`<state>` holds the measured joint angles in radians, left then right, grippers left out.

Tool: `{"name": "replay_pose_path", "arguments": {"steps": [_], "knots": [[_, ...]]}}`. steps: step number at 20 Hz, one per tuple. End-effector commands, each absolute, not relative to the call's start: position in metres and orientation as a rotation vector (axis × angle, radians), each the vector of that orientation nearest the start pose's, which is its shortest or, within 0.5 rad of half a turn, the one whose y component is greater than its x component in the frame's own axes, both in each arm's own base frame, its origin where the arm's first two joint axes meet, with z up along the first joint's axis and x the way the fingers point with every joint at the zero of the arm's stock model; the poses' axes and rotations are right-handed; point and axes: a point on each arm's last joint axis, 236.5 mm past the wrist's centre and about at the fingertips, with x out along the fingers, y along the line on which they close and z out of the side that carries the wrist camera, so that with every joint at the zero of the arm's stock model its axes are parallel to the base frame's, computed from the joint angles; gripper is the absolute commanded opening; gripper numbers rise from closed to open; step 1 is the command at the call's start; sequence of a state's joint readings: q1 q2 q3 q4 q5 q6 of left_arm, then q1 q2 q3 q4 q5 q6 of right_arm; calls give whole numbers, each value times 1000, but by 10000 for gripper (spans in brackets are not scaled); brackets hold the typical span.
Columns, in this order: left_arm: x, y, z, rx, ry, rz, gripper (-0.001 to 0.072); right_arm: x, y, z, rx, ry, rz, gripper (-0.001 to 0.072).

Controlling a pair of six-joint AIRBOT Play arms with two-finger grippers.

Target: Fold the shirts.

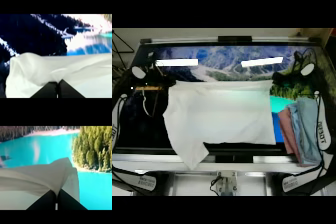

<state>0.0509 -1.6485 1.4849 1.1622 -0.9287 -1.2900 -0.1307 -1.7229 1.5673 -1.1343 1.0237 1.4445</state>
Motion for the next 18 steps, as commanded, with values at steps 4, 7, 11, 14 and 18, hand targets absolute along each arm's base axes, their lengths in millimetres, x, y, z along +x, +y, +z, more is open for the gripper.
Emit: {"name": "replay_pose_path", "arguments": {"steps": [4,7,11,14,18], "knots": [[392,-27,-53,-193,1566,-365,32,406,31,-67,325,1597,246,61],[367,-34,-78,-248,1651,-337,32,388,32,-94,366,1641,202,61],[356,-41,-88,-249,1684,-343,32,401,31,-98,394,1588,166,62],[362,-38,-88,-282,1666,-293,40,402,32,-98,408,1585,158,123],[351,-28,-59,-293,1706,-321,614,373,25,-67,342,1655,216,461]]}}
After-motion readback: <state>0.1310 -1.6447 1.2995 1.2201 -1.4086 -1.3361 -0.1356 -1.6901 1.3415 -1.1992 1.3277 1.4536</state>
